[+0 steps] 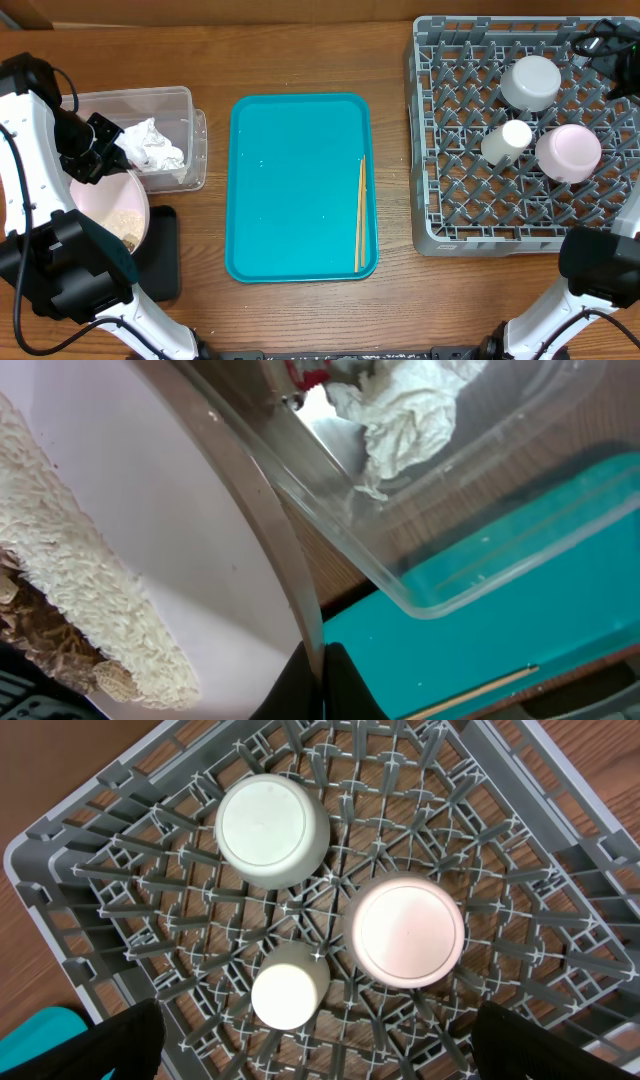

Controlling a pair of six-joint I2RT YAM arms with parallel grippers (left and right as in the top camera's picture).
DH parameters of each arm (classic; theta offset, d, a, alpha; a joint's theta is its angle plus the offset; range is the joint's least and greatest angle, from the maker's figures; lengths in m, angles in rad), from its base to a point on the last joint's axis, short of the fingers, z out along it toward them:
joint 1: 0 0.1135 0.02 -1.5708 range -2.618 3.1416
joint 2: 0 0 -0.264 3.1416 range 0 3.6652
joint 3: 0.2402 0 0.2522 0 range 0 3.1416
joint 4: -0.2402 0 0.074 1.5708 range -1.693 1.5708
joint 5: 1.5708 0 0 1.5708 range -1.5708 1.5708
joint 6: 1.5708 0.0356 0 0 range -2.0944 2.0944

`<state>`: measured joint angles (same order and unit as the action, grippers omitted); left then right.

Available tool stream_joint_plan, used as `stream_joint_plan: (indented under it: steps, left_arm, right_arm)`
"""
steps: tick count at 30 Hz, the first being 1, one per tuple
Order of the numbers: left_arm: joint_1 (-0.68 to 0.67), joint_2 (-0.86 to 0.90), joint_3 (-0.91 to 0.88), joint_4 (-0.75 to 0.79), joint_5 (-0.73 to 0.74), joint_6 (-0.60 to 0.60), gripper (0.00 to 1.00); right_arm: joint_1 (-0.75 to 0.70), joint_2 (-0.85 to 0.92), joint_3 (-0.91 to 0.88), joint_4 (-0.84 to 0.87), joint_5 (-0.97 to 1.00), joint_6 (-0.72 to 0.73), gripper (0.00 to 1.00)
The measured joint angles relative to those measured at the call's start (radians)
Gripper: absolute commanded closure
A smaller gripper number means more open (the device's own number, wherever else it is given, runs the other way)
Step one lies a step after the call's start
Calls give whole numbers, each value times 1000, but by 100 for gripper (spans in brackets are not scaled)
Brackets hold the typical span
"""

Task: Sort waste into correct bins and load items into the dishwasher
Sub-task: 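Tilt the white plate with the left gripper to dump scraps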

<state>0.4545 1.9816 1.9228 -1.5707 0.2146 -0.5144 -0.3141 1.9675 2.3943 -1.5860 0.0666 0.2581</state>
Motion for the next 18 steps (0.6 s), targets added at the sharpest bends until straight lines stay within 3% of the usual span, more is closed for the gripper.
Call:
stream_joint_plan:
  steps: [18]
  left_arm:
    - [92, 0, 0, -12, 116, 89, 95]
  right_arm:
    - [0, 0, 0, 0, 0, 0, 0]
